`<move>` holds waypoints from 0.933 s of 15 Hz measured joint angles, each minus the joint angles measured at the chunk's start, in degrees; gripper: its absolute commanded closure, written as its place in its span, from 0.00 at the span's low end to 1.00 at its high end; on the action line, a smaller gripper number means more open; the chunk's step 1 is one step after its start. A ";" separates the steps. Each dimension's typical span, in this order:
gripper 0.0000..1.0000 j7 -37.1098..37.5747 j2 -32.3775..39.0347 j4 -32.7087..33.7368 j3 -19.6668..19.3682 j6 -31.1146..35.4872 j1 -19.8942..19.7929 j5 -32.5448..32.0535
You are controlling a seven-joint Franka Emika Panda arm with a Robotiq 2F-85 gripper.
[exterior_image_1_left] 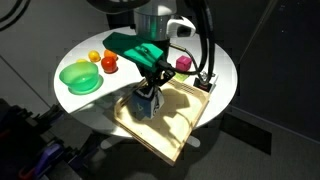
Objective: Put the number 4 block in the wooden crate
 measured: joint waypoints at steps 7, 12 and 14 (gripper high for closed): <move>0.59 -1.34 5.97 0.84 2.07 5.68 -0.49 0.00; 0.27 -1.35 8.54 2.41 3.78 6.59 -1.74 0.00; 0.12 -1.37 8.55 2.65 4.24 6.59 -2.18 0.00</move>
